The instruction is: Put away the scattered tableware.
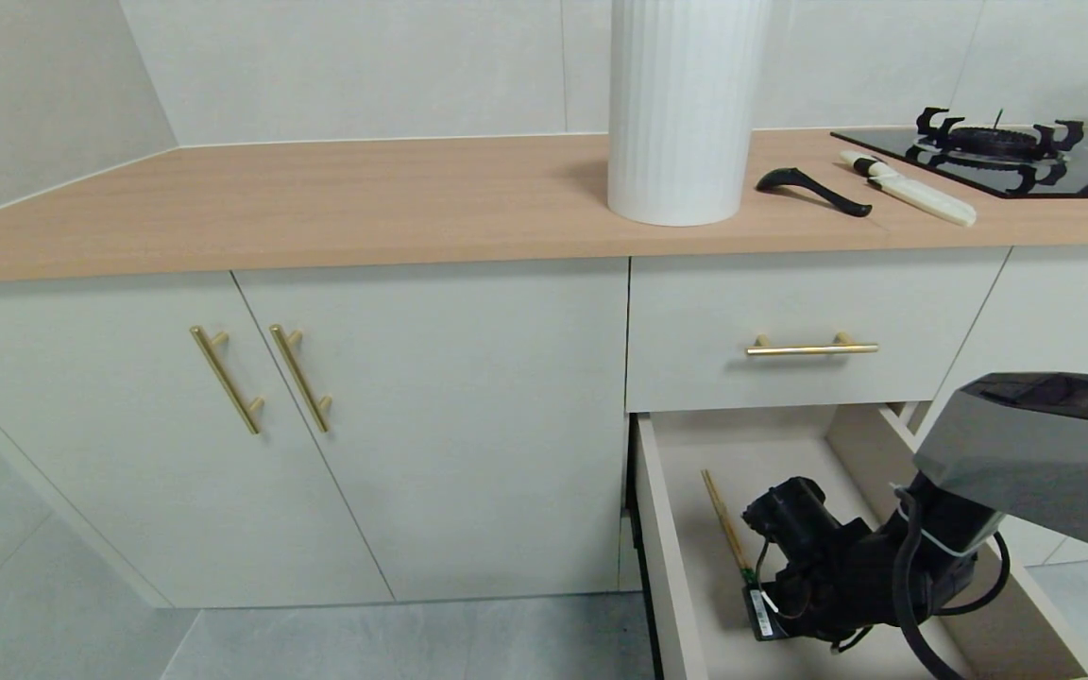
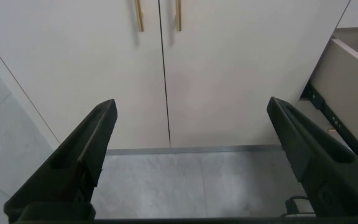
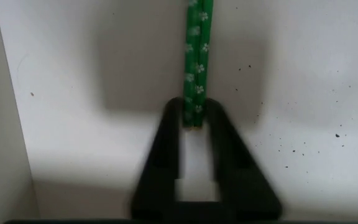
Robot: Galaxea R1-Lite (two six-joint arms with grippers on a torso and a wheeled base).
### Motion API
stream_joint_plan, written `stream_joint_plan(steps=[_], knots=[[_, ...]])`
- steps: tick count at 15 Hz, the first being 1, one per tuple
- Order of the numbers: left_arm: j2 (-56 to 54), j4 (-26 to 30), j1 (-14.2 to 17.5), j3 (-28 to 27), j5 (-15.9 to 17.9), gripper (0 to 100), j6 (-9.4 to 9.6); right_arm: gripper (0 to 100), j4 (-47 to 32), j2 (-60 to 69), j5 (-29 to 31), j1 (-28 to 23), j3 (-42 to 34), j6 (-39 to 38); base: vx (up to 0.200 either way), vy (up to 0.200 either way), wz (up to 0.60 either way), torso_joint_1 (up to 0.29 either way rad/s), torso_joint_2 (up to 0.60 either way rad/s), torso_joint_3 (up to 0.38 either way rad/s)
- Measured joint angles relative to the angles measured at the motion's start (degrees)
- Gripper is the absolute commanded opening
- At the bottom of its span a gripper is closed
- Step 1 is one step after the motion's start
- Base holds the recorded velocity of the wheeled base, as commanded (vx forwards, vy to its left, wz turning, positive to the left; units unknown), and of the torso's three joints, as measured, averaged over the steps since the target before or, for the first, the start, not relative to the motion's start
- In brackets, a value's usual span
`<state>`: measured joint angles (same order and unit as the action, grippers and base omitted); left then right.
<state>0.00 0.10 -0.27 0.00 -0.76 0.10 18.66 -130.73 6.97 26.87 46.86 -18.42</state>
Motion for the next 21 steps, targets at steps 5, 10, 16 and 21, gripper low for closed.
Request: stream_joint_plan(steps=[5, 10, 16, 21], knots=[[0.0, 0.0, 0.0, 0.0, 0.0, 100, 0.00, 100, -0.2, 0.7, 0.7, 0.0, -0.2, 0.1, 0.000, 0.000, 0.00, 0.000, 0.00, 0.000], [0.0, 0.0, 0.0, 0.0, 0.0, 100, 0.00, 100, -0.6, 12.3, 4.5, -0.5, -1.7, 1.0, 0.000, 0.000, 0.00, 0.000, 0.00, 0.000], [0.0, 0.0, 0.0, 0.0, 0.0, 100, 0.00, 100, -0.3, 34.4, 8.2, -5.6, -3.4, 8.7, 0.000, 0.000, 0.00, 0.000, 0.00, 0.000], [0.0, 0.0, 0.0, 0.0, 0.0, 100, 0.00, 100, -0.2, 42.1, 8.5, -7.0, -4.1, 11.8, 0.000, 0.000, 0.00, 0.000, 0.00, 0.000]])
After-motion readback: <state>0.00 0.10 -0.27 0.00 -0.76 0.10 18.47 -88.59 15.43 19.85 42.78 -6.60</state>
